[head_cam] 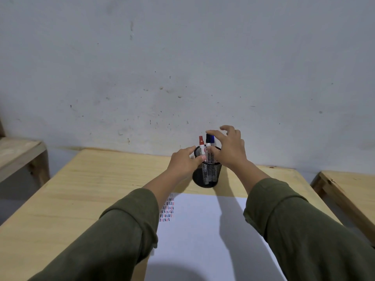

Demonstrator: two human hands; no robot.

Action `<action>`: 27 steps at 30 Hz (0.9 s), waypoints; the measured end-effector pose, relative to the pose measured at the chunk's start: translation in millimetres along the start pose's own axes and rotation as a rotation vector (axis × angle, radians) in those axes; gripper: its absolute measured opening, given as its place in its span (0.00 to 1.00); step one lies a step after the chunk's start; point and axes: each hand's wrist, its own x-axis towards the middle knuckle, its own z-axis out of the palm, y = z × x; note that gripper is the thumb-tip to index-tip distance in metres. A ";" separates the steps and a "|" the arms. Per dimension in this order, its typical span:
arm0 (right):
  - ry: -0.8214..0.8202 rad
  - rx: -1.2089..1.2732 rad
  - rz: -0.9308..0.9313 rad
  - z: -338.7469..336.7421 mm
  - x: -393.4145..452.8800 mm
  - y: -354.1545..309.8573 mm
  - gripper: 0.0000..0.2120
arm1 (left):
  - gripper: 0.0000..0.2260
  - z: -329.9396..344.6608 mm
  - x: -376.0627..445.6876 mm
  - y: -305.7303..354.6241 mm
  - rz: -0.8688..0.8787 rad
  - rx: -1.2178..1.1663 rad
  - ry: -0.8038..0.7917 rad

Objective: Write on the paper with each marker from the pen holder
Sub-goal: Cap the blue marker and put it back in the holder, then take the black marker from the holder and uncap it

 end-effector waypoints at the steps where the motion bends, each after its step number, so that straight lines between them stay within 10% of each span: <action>1: 0.031 0.021 -0.008 -0.6 -1.9 -0.6 0.22 | 0.27 0.3 -0.3 0.0 -0.003 -0.009 0.004; 27: 0.178 0.729 -0.086 -78.1 -42.3 -71.8 0.30 | 0.06 -55.4 -52.7 82.9 0.329 -0.253 0.389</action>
